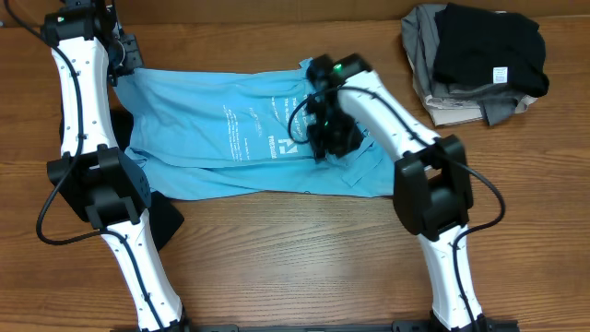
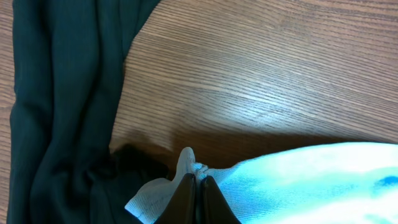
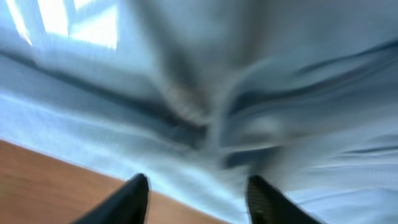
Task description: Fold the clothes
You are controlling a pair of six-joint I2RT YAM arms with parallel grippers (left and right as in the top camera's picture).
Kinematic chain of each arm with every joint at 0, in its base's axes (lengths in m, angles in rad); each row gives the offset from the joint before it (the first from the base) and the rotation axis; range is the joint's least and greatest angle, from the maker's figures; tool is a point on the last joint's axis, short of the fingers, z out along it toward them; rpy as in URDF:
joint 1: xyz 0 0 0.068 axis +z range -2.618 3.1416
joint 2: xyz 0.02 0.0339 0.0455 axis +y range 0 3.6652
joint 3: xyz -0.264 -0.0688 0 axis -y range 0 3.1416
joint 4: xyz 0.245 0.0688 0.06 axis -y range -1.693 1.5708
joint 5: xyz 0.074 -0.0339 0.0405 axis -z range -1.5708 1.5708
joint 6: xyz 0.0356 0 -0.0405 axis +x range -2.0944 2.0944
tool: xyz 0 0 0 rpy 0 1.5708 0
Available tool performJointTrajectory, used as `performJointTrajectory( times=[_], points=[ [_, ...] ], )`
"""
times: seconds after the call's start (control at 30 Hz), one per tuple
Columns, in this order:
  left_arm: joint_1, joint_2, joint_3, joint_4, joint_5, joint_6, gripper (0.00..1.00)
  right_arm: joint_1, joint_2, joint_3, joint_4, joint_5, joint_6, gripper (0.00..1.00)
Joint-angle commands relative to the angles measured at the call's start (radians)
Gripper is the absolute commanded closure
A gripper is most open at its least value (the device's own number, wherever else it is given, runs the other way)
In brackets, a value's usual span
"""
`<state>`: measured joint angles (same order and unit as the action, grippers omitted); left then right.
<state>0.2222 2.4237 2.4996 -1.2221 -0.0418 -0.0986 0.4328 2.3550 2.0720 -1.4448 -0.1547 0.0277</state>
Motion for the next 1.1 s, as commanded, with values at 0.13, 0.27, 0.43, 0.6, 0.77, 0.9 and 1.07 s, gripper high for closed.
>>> performJointTrajectory(
  times=[0.13,0.27,0.43,0.6,0.77,0.9,1.07],
  points=[
    [0.0,-0.008,0.005,0.036,-0.013,-0.007,0.96,-0.19,-0.07,0.076,0.173,0.004,0.082,0.25],
    [0.0,-0.008,0.005,0.043,-0.013,-0.007,0.96,-0.264,-0.04,0.048,0.241,-0.127,0.083,0.3],
    [0.0,-0.008,0.005,0.047,-0.013,-0.007,0.96,-0.282,-0.034,-0.042,0.33,-0.163,0.108,0.34],
    [0.0,-0.008,0.005,0.048,-0.01,-0.015,0.96,-0.275,-0.032,-0.124,0.432,-0.162,0.136,0.35],
    [0.0,-0.008,0.005,0.06,-0.01,-0.022,0.96,-0.275,-0.032,-0.196,0.547,-0.166,0.215,0.45],
    [-0.001,-0.008,0.005,0.071,-0.01,-0.023,0.96,-0.275,-0.031,-0.203,0.606,-0.165,0.221,0.58],
    [-0.002,-0.008,0.005,0.071,-0.01,-0.024,0.96,-0.275,-0.031,-0.203,0.674,-0.162,0.232,0.83]
  ],
)
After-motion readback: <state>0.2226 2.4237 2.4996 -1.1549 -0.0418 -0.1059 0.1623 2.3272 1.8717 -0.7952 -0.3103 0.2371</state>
